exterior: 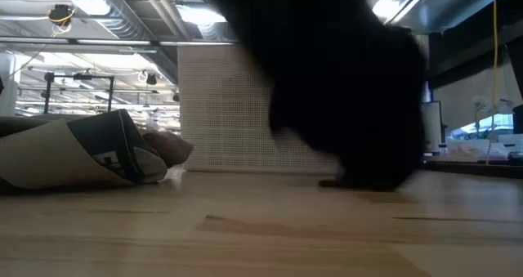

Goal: Sort clothes
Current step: Put the black shirt into the white laundry bin

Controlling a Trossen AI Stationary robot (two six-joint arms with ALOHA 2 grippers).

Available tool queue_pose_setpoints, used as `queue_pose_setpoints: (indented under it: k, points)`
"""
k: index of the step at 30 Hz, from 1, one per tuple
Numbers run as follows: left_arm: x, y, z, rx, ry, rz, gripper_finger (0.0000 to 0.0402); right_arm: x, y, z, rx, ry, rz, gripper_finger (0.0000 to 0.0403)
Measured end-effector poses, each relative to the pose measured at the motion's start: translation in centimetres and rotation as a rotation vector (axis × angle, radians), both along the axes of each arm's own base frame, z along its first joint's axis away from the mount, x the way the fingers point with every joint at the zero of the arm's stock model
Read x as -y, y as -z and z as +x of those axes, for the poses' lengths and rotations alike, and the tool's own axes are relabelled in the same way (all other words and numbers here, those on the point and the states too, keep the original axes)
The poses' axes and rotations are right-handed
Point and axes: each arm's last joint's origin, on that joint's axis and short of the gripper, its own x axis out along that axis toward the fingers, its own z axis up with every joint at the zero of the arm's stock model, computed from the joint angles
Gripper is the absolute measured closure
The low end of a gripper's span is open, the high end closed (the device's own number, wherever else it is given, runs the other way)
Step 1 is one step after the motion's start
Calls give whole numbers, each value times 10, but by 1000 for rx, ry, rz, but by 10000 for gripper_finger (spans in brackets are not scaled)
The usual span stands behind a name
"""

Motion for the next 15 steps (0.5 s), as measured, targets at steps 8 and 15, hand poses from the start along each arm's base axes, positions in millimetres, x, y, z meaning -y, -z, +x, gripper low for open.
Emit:
queue_pose_setpoints:
  k: [8, 15]
  points:
    - [0, 0, 0, -1, 0, 2, 231, 32, -22, -15, 280, 50, -30, 373]
    - [0, 0, 0, -1, 1, 6, 231, 68, 60, 38, -434, 152, 197, 368]
